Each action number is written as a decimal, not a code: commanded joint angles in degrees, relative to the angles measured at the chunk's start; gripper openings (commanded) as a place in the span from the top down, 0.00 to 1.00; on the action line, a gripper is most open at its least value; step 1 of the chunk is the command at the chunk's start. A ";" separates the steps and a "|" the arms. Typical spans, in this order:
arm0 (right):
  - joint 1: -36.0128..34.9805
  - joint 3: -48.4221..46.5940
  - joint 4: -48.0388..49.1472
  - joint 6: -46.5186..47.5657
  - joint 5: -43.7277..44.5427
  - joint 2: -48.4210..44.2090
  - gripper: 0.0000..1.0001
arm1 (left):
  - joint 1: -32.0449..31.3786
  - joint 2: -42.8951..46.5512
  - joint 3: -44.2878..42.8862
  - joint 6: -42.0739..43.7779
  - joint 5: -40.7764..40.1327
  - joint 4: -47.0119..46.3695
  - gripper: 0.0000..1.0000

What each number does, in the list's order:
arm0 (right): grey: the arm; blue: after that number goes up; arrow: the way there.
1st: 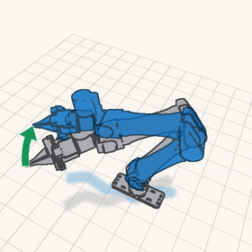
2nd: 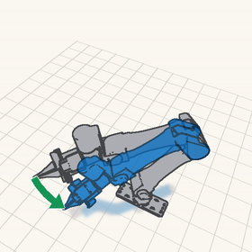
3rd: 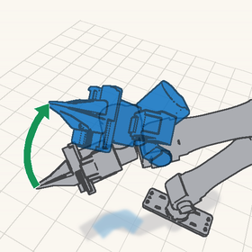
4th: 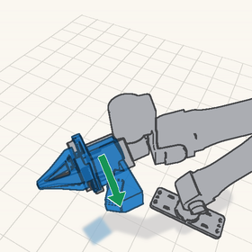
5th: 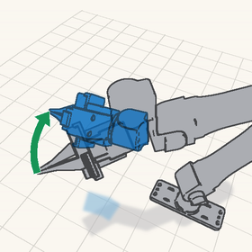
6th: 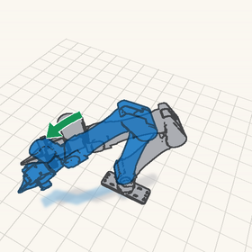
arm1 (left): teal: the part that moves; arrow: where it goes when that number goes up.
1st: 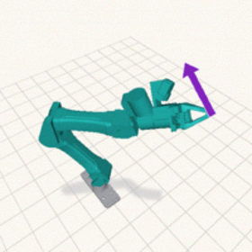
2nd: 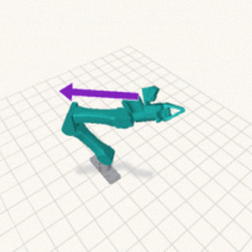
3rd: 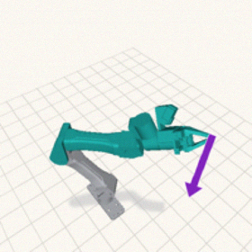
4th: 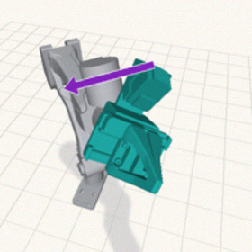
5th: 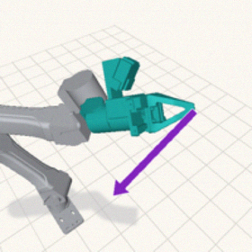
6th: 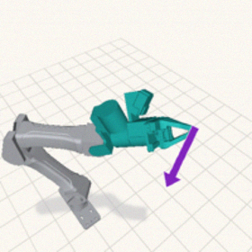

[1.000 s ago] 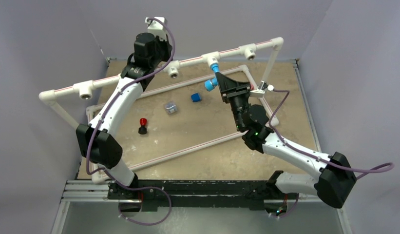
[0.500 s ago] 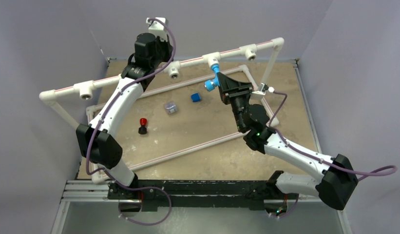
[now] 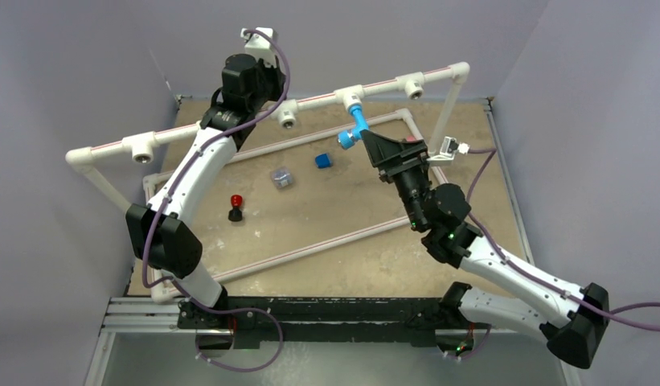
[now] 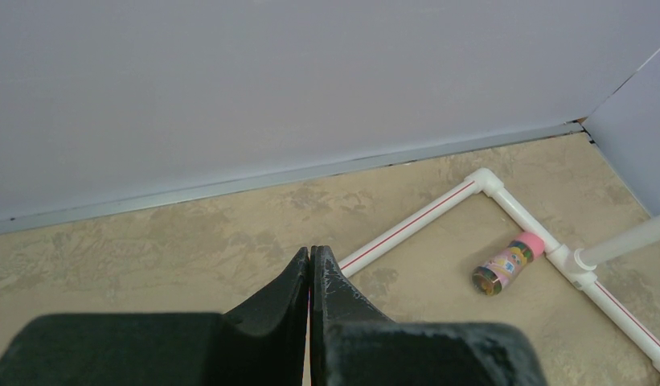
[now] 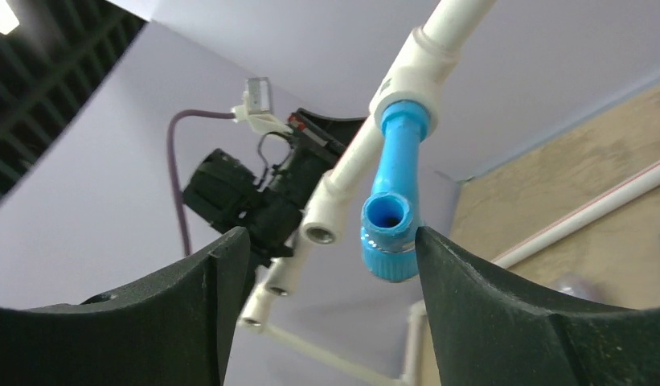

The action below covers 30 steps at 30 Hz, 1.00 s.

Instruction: Install the water faucets

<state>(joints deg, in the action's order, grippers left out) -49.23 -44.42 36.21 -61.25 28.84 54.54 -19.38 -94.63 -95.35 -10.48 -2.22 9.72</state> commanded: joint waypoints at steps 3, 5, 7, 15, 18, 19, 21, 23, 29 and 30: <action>-0.24 -5.02 -9.14 24.17 5.37 -4.13 0.23 | 0.66 -3.32 2.54 -0.15 1.25 4.25 1.00; -0.23 -5.84 -9.22 34.14 5.57 -5.03 0.23 | 0.68 -3.36 2.60 -0.15 1.25 4.25 1.00; -0.25 -7.00 -9.86 42.41 5.62 -5.60 0.22 | 0.66 -3.37 2.63 -0.15 1.25 4.26 1.00; -0.18 -7.29 -9.93 37.97 4.72 -4.74 0.19 | 0.66 -3.90 2.30 -0.31 1.45 4.43 1.00; -0.24 -6.71 -7.48 32.45 3.36 -2.00 0.19 | 0.66 -3.92 2.19 -0.41 1.68 4.58 1.00; -0.21 -7.03 -7.06 30.59 3.22 -0.81 0.19 | 0.70 -3.91 2.23 -0.40 1.69 4.58 1.00; -0.24 -7.77 -6.07 27.54 2.56 1.45 0.19 | 0.66 -3.81 2.42 -0.42 1.77 4.51 1.00; -0.25 -8.54 -5.23 24.62 2.27 3.51 0.20 | 0.66 -3.66 2.74 -0.50 1.94 4.37 1.00; -0.05 -9.06 -4.13 14.50 4.25 7.32 0.26 | 0.66 -3.87 2.81 -0.42 1.87 4.15 1.00; 0.01 -8.95 -3.87 13.01 4.55 7.59 0.28 | 0.66 -3.89 2.80 -0.42 1.87 4.17 1.00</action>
<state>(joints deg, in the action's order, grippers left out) -49.23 -50.68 28.27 -39.57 31.88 62.22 -19.35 -94.76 -95.35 -10.50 -2.09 9.63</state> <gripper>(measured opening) 0.748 0.002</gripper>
